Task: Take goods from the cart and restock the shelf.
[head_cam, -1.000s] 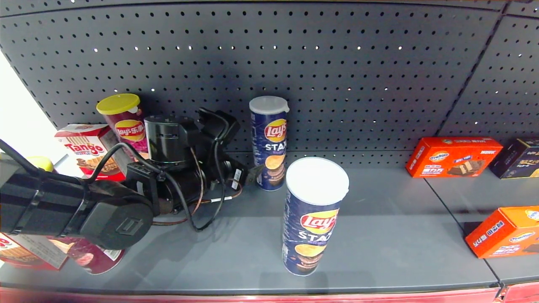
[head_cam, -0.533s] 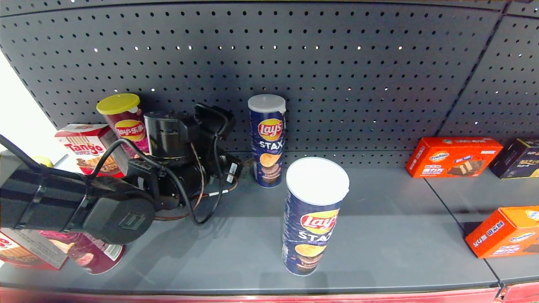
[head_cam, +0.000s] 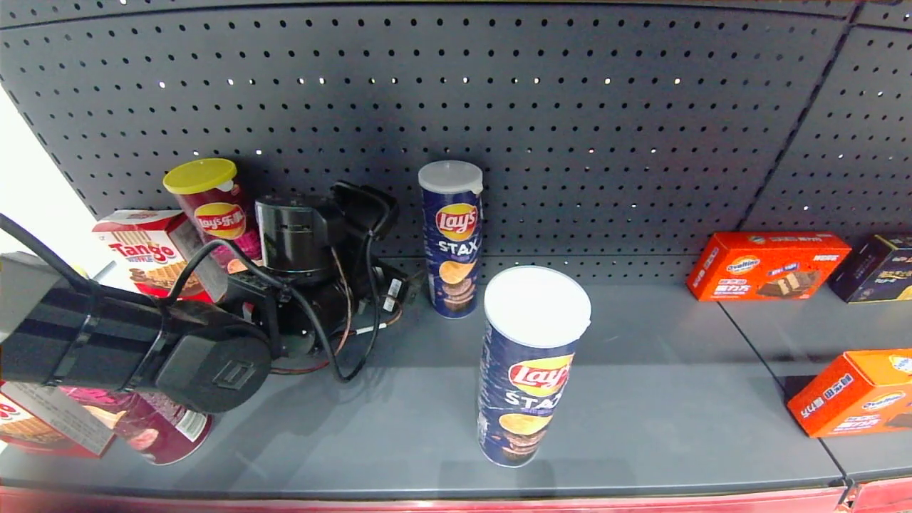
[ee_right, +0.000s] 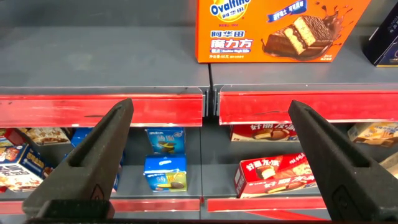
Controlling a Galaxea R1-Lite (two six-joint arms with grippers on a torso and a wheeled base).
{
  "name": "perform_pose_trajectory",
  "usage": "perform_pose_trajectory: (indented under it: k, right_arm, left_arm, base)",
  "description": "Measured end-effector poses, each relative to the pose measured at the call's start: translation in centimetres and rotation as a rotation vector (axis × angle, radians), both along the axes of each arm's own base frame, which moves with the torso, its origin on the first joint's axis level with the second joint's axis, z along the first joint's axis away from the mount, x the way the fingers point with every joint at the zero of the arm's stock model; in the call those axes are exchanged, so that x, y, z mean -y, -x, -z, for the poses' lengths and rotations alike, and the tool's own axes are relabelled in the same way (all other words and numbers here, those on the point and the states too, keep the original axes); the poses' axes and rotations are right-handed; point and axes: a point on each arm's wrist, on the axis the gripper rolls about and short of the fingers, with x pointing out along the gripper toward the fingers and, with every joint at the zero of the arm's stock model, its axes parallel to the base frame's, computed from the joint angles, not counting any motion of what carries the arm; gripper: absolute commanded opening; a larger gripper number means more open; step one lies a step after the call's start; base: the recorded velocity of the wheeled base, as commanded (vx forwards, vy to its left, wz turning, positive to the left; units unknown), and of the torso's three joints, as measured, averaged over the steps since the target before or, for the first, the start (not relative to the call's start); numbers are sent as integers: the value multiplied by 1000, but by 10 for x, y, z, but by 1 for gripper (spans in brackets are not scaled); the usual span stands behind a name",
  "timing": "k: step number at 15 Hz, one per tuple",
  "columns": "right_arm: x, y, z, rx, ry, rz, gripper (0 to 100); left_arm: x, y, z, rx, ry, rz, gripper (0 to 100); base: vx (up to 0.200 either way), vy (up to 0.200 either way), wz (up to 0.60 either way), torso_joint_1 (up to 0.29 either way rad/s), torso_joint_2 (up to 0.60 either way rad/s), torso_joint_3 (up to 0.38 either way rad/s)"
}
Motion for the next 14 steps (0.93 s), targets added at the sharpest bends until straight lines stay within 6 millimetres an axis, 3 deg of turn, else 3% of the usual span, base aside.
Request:
perform_pose_trajectory:
  k: [14]
  right_arm:
    - [0,0,0,0,0,-1,100]
  left_arm:
    - [19,-8,14,-27,-5,33,100]
  base:
    - [0,0,0,0,0,0]
